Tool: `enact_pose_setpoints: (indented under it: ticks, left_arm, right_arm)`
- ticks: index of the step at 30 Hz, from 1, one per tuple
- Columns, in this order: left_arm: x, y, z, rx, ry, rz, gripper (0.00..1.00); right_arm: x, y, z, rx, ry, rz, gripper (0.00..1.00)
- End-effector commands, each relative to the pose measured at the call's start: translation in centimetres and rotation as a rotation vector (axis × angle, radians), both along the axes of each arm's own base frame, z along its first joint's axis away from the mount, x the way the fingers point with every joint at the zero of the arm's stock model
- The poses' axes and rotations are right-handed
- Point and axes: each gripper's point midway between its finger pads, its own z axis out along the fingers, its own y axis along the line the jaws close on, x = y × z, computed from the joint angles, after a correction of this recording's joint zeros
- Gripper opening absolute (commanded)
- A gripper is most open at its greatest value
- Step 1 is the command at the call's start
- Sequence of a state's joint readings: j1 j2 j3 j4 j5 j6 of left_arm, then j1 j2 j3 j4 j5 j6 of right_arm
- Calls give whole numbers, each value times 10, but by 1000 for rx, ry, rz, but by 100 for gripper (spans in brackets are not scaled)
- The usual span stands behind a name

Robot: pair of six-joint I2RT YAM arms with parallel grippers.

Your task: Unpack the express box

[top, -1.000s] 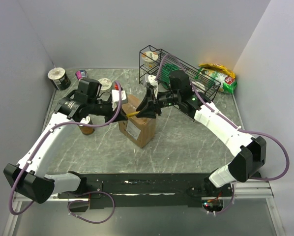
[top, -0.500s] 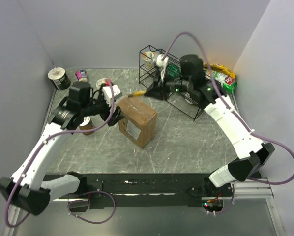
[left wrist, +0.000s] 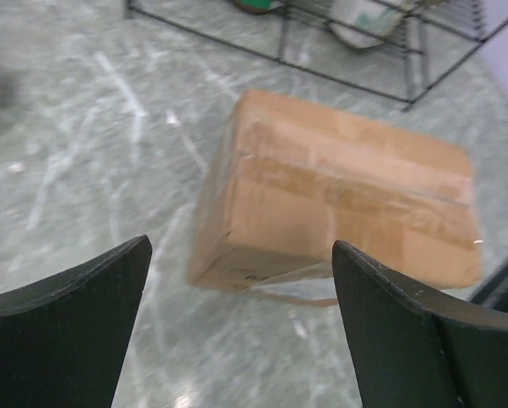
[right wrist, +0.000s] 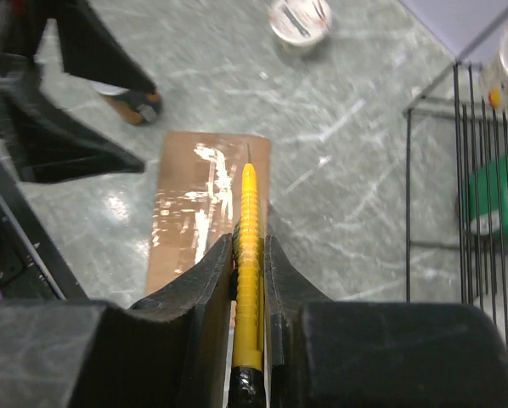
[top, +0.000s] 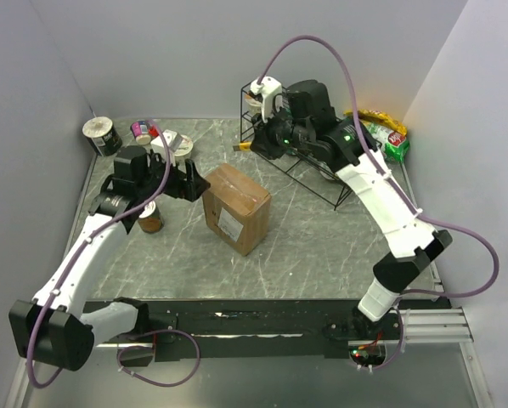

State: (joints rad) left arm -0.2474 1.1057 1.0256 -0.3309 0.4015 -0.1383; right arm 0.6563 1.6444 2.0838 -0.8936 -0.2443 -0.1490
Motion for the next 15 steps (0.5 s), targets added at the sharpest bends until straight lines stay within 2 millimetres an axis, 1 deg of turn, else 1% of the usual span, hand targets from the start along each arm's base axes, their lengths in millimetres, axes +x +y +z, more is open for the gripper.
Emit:
enact_pose_setpoints:
  ticks: [1,2,4,5,6,7,8,9,10,11,12,13,14,15]
  left_arm:
    - [-5,-27,20,-170,19,-138,91]
    - [-5,-25,15,-172,37,-145,89]
    - [-13,-20,7,-165,55,-188,86]
    - [-20,-16,9,-151,27,-195,85]
    - [-23,-10,6,-109,-8,-200,85]
    - [-25,0,-6,-71,-18,-177,83]
    - [-33,5,-2,-35,-74,-179,78]
    - [-36,10,-7,46,-146,-211,75]
    - [-46,10,-24,73,-144,-249,69]
    - [-60,6,-25,85,-175,-322,54]
    - [-67,4,-33,137,-221,-393,44]
    - [-79,-2,-46,146,-202,-452,30]
    - [-83,-7,-54,172,-217,-519,9]
    - [-86,-11,-62,184,-204,-556,4]
  right_arm:
    - [2,-15,14,19,3,-119,0]
    - [3,-21,20,26,-16,-156,0]
    - [10,-29,23,25,-34,-219,0]
    - [11,-31,23,20,-37,-234,0]
    - [12,-34,21,6,-35,-245,0]
    - [12,-34,22,8,-37,-242,0]
    - [11,-34,23,12,-42,-231,0]
    - [10,-33,22,16,-46,-208,0]
    - [2,-25,26,52,-47,-135,0]
    - [0,-24,28,60,-60,-112,0]
    - [2,-24,30,73,-67,-114,0]
    - [4,-24,34,79,-80,-125,0]
    - [5,-23,35,82,-81,-121,0]
    - [4,-19,35,77,-84,-96,0]
